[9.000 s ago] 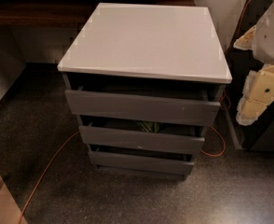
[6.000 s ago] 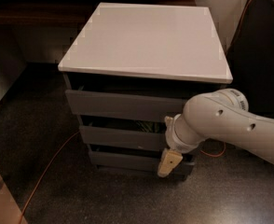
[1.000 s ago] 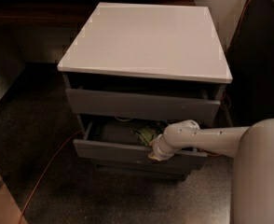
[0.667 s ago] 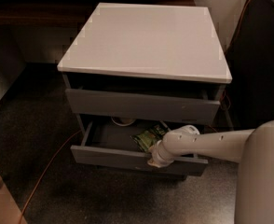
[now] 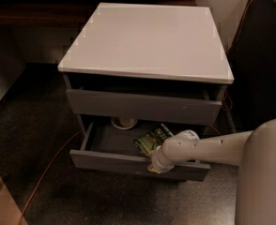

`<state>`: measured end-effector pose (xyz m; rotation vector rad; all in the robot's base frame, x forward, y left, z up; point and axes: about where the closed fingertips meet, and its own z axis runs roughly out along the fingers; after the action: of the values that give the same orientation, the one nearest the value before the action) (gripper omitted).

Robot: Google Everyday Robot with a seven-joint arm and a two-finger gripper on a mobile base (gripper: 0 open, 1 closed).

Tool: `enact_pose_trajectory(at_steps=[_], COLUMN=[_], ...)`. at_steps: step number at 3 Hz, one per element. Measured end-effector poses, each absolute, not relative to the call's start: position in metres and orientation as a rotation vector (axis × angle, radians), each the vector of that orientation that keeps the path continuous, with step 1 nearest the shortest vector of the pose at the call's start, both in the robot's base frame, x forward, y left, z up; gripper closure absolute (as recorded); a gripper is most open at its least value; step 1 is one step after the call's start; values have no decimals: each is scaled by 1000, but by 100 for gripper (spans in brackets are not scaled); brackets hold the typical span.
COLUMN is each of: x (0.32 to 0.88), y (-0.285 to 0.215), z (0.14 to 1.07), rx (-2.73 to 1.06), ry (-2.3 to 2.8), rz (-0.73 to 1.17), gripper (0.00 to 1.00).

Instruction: Pick green jalapeno chip bag from middle drawer and place on counter

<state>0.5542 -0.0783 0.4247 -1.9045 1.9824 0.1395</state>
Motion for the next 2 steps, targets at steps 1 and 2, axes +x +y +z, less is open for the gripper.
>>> enact_pose_trajectory(at_steps=[1, 2], x=[540, 540], y=[-78, -78], z=[418, 418], rx=[-1913, -1913], ry=[1993, 1993], rz=[136, 136], gripper=[100, 100])
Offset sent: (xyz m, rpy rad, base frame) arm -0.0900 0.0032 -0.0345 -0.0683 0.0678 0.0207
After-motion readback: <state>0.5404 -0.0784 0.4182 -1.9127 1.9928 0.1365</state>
